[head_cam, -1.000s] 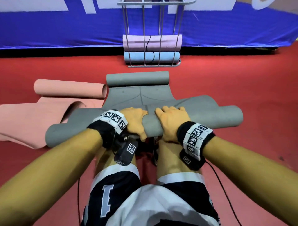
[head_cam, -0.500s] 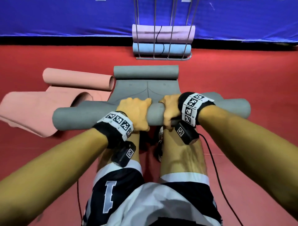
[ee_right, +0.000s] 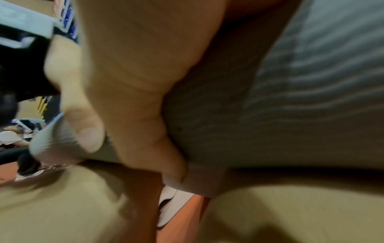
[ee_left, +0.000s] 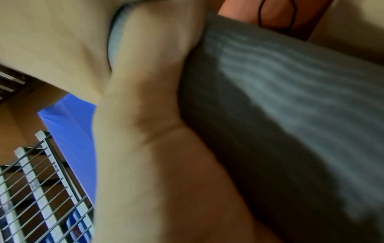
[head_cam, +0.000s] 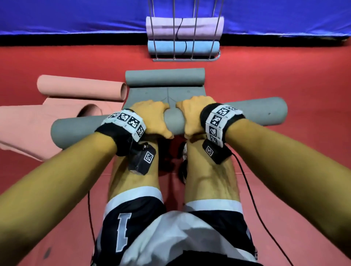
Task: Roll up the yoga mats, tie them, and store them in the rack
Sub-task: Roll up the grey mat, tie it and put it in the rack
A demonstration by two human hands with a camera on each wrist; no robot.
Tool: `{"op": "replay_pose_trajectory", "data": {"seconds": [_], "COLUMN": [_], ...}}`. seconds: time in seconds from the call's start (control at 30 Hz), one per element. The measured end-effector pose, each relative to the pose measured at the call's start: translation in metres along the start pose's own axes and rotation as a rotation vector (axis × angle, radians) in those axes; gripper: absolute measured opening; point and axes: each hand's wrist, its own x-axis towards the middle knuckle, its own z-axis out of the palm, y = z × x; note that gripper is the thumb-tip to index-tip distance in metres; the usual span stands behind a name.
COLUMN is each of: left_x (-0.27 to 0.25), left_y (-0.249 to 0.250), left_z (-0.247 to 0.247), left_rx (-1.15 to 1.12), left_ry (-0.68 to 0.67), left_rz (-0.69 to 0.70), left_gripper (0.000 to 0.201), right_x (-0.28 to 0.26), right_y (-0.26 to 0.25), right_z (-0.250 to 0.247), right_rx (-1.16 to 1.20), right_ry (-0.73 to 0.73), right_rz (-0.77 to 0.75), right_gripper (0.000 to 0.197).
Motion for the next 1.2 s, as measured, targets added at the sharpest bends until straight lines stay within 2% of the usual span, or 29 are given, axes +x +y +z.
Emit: {"op": "replay_pose_trajectory", "data": {"seconds": [0.1,0.17,0.2,0.27,0.33,0.43,0.47,0.53,0.63,0.7,0.77,0.87,0.93,1.0,1.1,1.2], "left_x": [-0.011,-0.016,-0.015,-0.009,-0.005,-0.003,-0.002,-0.004,-0.01,-0.02,-0.033,-0.054,-0.064,-0.071,-0.072,-0.066], "left_y": [0.005,0.008,0.008,0.006,0.004,-0.002,-0.004,-0.004,-0.007,-0.01,-0.012,-0.005,0.006,0.015,0.028,0.043], "left_z": [0.021,0.034,0.036,0.034,0.024,0.005,-0.002,-0.017,-0.049,-0.079,-0.107,-0.13,-0.123,-0.099,-0.048,-0.012], "left_rx": [0.154,0.256,0.278,0.292,0.297,0.241,0.229,0.225,0.189,0.174,0.166,0.129,0.089,0.039,-0.013,0.039], "left_ry": [0.243,0.311,0.328,0.345,0.329,0.301,0.293,0.292,0.349,0.411,0.462,0.449,0.339,0.215,0.044,-0.086], "left_rz": [-0.003,-0.012,-0.024,-0.03,-0.026,-0.026,-0.023,-0.004,-0.044,-0.072,-0.078,-0.072,-0.066,-0.029,0.04,0.023], "left_gripper": [0.09,0.104,0.104,0.091,0.081,0.075,0.074,0.072,0.08,0.081,0.081,0.081,0.074,0.068,0.062,0.056], "right_x": [0.017,0.026,0.029,0.03,0.024,0.011,0.007,0.003,0.0,-0.008,-0.019,-0.043,-0.061,-0.079,-0.096,-0.096], "right_y": [0.004,0.004,0.005,0.007,0.009,0.01,0.01,0.009,0.014,0.019,0.021,0.021,0.018,0.015,0.01,0.008], "right_z": [-0.011,-0.014,-0.013,-0.01,-0.004,0.016,0.021,0.022,-0.009,-0.042,-0.073,-0.108,-0.109,-0.092,-0.045,-0.013], "right_rx": [0.085,0.119,0.13,0.155,0.136,-0.043,-0.097,-0.126,-0.109,-0.105,-0.111,-0.139,-0.136,-0.119,-0.093,-0.031], "right_ry": [-0.112,-0.156,-0.161,-0.122,0.019,0.296,0.348,0.429,0.58,0.676,0.71,0.632,0.52,0.369,0.149,-0.005], "right_rz": [0.009,0.002,0.003,0.016,0.004,-0.063,-0.058,-0.001,0.097,0.105,0.085,0.049,0.028,0.024,0.021,0.018], "right_gripper": [0.072,0.08,0.079,0.072,0.072,0.089,0.095,0.094,0.081,0.071,0.069,0.073,0.068,0.062,0.066,0.068]}}
